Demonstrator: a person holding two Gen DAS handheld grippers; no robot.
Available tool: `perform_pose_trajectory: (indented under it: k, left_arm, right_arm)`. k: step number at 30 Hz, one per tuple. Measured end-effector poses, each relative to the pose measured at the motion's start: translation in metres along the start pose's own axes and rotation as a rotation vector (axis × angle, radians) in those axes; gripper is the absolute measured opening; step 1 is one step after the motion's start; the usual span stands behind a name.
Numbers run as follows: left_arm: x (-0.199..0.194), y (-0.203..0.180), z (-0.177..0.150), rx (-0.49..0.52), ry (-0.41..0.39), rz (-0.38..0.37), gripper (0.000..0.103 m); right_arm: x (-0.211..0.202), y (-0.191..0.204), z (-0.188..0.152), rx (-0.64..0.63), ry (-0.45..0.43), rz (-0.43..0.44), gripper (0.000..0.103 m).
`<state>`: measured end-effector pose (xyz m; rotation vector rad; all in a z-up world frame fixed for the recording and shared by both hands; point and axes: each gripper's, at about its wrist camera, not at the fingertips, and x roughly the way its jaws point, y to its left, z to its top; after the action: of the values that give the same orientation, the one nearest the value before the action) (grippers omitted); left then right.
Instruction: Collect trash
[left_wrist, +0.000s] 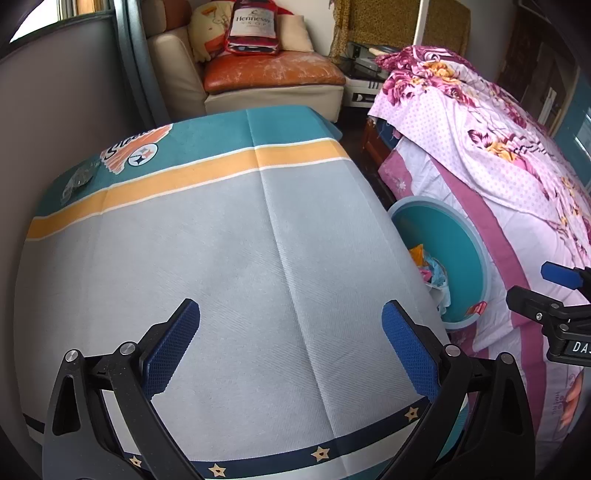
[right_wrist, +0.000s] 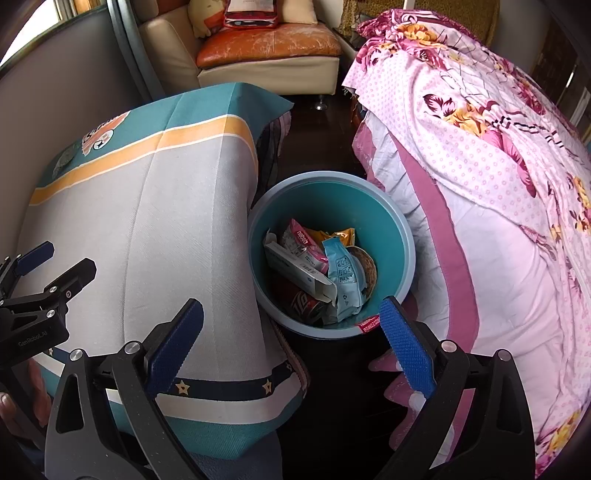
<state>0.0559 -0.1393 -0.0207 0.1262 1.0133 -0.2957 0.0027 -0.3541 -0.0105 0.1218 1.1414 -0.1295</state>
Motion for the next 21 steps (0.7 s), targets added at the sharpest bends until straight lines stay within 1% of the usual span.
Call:
perform_pose_trajectory:
  k: [21]
  left_arm:
    - [-0.0054,0.0016,0.0014,0.001,-0.007,-0.002,0.099]
  right_arm:
    - [-0.0067,0.001,-0.0017,0.0,-0.009,-0.006,0.092]
